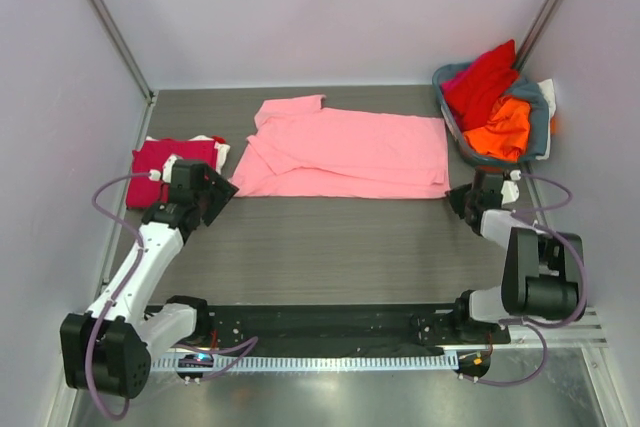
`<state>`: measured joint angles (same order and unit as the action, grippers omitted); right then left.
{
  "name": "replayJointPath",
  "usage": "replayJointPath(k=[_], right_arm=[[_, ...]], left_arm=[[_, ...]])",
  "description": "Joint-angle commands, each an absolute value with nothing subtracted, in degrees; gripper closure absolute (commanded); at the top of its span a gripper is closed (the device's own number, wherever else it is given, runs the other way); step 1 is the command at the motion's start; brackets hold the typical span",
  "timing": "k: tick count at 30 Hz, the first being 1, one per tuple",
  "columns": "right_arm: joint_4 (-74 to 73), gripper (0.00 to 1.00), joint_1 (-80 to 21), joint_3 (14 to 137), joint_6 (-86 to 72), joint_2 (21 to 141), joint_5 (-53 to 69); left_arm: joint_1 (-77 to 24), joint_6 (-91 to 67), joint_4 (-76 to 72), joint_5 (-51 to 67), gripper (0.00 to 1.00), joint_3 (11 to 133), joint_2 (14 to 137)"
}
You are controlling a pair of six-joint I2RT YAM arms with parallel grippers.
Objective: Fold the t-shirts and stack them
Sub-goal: Fold the tshirt
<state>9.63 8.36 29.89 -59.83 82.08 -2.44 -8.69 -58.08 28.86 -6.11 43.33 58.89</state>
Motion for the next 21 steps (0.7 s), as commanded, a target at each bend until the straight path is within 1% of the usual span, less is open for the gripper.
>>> replayJointPath(k=[1,3,9,12,15,21], right_arm=[[5.1,0.99,11.5,27.08,-56.43,76.39,-3.26],[2.82,0.99,12.65,25.58,-55.03,73.85,-1.41],[-3.42,0.99,14.33,23.38,-49.14,68.12,-1.23],[-3.6,0.99,14.41,22.5,-47.11,65.57,-0.79],[-3.52,0.99,14.41,21.97,-45.53,63.81,-0.79],[-3.52,0.99,14.41,21.88,-43.86,61.53,-0.7]], left_arm=[[-9.31,-59.76,25.14,-7.38,0.31,41.23,58.09],[-10.02,-60.46,24.26,-7.3,0.32,40.35,58.45],[-12.57,-62.22,17.69,-8.79,0.33,36.74,60.64],[-13.18,-62.49,13.99,-8.62,0.35,35.69,63.0],[-13.62,-61.35,6.53,-8.96,0.36,34.72,65.21],[-13.71,-60.12,-1.38,-13.53,0.38,34.8,72.67]])
